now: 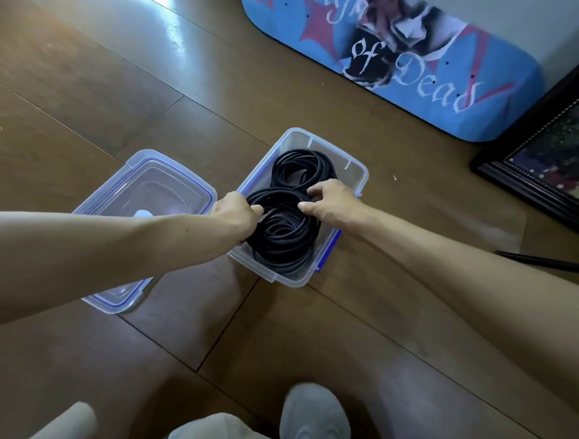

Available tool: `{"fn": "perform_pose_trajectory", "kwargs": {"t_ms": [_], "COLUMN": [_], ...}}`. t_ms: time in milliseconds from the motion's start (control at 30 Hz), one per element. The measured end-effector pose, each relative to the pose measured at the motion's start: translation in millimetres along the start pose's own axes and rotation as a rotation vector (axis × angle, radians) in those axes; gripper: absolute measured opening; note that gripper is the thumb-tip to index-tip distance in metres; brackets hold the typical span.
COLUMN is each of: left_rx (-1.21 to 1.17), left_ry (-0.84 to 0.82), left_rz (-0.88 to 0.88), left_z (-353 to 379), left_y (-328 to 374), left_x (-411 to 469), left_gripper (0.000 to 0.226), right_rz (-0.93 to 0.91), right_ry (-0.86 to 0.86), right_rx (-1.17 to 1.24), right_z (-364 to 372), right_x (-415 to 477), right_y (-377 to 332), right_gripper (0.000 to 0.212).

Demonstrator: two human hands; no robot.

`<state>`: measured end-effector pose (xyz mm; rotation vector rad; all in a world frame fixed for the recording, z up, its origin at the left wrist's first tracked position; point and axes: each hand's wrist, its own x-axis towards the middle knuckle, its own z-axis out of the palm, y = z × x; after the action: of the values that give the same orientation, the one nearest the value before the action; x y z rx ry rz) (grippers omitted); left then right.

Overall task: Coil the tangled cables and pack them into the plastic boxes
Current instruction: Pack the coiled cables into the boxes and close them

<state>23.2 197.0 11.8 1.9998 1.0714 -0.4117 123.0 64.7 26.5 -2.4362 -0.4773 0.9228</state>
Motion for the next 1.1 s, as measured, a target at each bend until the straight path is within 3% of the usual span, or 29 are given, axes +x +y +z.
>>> {"fn": "perform_pose_trajectory", "kwargs": {"t_ms": [200, 267, 367, 433, 500, 600, 933, 1100], "left_rx": [0.162, 0.368, 0.583, 0.637, 0.644, 0.669, 0.974, 1.102], "left_ry": [-0.055, -0.063, 0.061, 0.101, 0.017, -0.076, -0.077, -0.100], "left_rz": [0.097, 0.216, 0.494, 0.682, 0.762, 0.720, 0.690, 0.699], "left_z": [-11, -17, -25, -25, -22, -15, -4, -1], "left_y": [3, 5, -2, -13, -23, -31, -19, -11], "left_x": [0, -4, -8, -5, -2, -2, 1, -5], "left_gripper": [0.022, 0.020, 0.010, 0.023, 0.036, 0.044, 0.053, 0.045], "right_rz": [-0.141, -0.199, -0.238, -0.246, -0.269, -0.280, -0.340, -0.281], "right_ry": [-0.011, 0.021, 0.016, -0.024, -0.072, -0.107, -0.041, -0.136], "right_rx": [-0.126, -0.216, -0.320, -0.391, -0.472, -0.594, -1.116, -1.042], "right_z": [5, 11, 18, 20, 22, 25, 40, 38], "right_x": [-12, -13, -17, -23, -28, -28, -13, -9], "right_y": [2, 4, 6, 5, 5, 8, 21, 20], "right_gripper": [0.063, 0.063, 0.071, 0.079, 0.087, 0.090, 0.081, 0.082]}}
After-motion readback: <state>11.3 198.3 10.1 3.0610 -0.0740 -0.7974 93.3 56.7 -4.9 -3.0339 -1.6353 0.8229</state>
